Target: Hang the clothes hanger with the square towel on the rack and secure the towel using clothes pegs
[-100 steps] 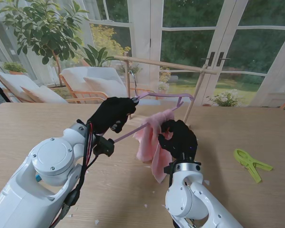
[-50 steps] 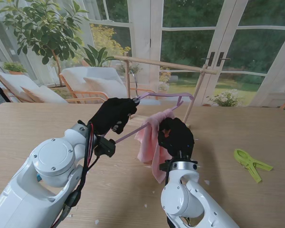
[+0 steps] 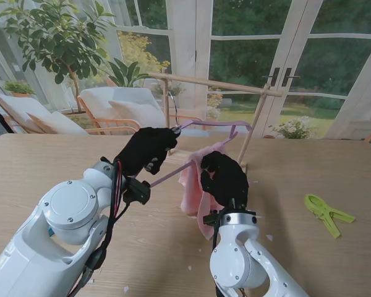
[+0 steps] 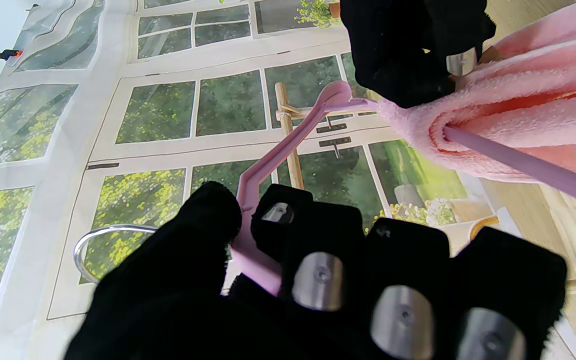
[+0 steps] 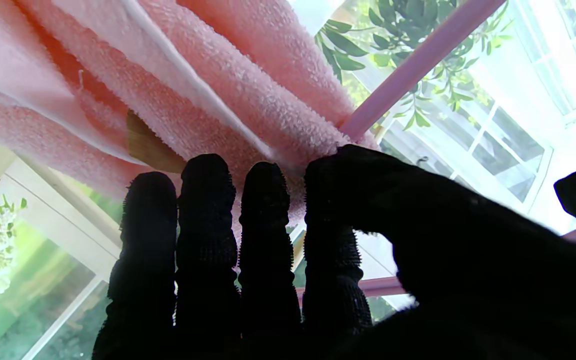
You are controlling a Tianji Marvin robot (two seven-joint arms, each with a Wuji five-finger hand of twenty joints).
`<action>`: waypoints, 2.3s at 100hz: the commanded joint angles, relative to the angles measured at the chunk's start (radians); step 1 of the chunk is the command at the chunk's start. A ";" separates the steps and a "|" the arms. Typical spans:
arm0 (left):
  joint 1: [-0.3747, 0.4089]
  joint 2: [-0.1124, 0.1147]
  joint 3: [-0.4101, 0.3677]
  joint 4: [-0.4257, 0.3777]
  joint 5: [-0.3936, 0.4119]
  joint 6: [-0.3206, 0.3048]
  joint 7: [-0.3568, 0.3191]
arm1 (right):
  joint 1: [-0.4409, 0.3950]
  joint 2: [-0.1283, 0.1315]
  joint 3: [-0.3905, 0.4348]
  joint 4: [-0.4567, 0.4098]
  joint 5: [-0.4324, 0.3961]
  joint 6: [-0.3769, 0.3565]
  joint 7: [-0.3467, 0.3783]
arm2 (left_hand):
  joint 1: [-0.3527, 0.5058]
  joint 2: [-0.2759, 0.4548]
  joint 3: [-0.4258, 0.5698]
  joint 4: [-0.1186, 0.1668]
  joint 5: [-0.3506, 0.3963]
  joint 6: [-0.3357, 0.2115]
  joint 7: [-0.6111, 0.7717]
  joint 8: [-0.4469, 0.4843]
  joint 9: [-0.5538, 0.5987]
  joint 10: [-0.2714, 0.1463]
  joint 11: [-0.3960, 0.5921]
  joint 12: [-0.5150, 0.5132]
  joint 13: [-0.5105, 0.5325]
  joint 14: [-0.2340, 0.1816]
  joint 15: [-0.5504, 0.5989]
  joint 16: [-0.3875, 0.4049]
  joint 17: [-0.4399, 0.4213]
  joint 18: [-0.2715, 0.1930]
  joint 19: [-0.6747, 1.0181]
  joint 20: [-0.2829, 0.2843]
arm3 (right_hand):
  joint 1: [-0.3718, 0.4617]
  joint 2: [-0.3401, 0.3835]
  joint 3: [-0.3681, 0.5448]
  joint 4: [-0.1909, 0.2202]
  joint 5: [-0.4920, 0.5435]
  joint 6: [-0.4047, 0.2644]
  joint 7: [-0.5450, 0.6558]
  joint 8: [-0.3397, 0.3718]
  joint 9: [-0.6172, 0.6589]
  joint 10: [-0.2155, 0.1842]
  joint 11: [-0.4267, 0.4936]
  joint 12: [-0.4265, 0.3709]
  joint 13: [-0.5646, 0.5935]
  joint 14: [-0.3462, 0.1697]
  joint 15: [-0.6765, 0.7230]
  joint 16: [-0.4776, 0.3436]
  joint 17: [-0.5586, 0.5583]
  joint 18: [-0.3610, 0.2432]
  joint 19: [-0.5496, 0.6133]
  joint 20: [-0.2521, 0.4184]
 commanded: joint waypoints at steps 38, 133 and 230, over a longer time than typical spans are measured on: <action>0.001 -0.006 -0.006 -0.013 -0.016 -0.004 -0.015 | 0.021 -0.019 -0.015 0.075 -0.055 0.048 -0.073 | 0.003 0.012 0.035 -0.010 0.066 0.043 0.030 0.043 0.040 -0.052 0.033 -0.002 0.029 -0.006 0.134 0.038 0.012 0.049 0.295 0.026 | -0.013 0.014 -0.057 -0.051 -0.165 0.008 -0.213 0.031 -0.018 -0.125 0.129 0.047 0.043 -0.048 0.061 0.033 0.031 -0.015 0.044 0.621; 0.002 -0.008 -0.004 -0.022 -0.054 0.013 -0.017 | 0.066 -0.062 -0.039 0.140 0.040 0.004 -0.157 | 0.000 0.010 0.038 -0.010 0.066 0.042 0.030 0.043 0.040 -0.052 0.033 -0.002 0.029 -0.007 0.134 0.038 0.012 0.049 0.295 0.026 | 0.056 -0.034 0.079 -0.035 0.117 -0.177 0.084 0.060 0.027 -0.101 -0.017 0.000 -0.014 -0.042 -0.020 0.004 -0.038 -0.035 0.011 0.654; -0.032 -0.017 0.058 0.024 0.069 0.000 0.029 | 0.072 -0.011 -0.104 -0.008 -0.157 0.021 -0.085 | 0.003 0.016 0.033 -0.010 0.060 0.043 0.028 0.043 0.040 -0.052 0.033 -0.002 0.029 -0.006 0.134 0.036 0.013 0.047 0.295 0.024 | 0.131 0.038 -0.021 -0.007 0.021 -0.058 0.147 0.168 0.266 -0.001 0.240 0.122 0.251 -0.059 0.281 0.124 0.137 0.011 0.199 0.673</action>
